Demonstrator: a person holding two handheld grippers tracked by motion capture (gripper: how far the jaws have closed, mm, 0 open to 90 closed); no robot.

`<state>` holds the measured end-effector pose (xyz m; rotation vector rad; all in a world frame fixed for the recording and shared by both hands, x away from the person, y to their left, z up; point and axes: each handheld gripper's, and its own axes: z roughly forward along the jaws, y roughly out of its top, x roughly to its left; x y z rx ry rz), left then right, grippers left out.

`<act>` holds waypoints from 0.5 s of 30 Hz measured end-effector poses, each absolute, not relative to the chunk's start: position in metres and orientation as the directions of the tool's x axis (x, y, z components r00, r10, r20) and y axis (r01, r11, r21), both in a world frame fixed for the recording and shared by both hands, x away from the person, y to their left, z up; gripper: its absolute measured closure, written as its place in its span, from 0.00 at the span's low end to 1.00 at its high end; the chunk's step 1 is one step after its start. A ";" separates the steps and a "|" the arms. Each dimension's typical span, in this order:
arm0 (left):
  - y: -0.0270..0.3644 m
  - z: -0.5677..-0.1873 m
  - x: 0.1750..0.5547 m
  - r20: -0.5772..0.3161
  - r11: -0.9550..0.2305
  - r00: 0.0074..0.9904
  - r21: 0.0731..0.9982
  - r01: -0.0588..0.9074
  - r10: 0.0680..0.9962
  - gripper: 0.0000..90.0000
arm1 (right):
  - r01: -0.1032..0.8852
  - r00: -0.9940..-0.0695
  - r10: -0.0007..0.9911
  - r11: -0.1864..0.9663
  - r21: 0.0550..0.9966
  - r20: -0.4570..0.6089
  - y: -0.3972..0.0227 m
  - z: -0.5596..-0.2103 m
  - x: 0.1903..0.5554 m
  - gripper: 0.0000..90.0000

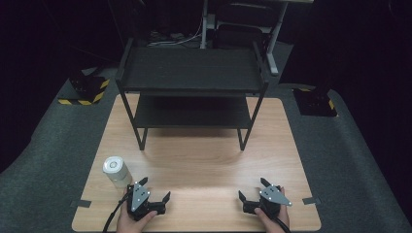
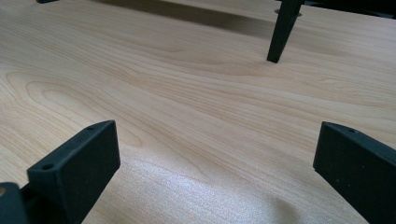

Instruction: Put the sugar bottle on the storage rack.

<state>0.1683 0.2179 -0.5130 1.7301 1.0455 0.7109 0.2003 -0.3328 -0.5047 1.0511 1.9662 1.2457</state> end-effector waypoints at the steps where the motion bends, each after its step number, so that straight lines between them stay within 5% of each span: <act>1: 0.218 -0.513 0.168 0.004 -0.175 0.463 0.929 0.328 0.886 0.01 | 0.310 -0.525 0.849 0.257 0.915 -0.061 -0.333 -0.504 0.201 0.00; 15: 0.218 -0.514 0.168 0.005 -0.173 0.461 0.930 0.324 0.888 0.01 | 0.301 -0.533 0.844 0.258 0.918 -0.062 -0.334 -0.505 0.200 0.00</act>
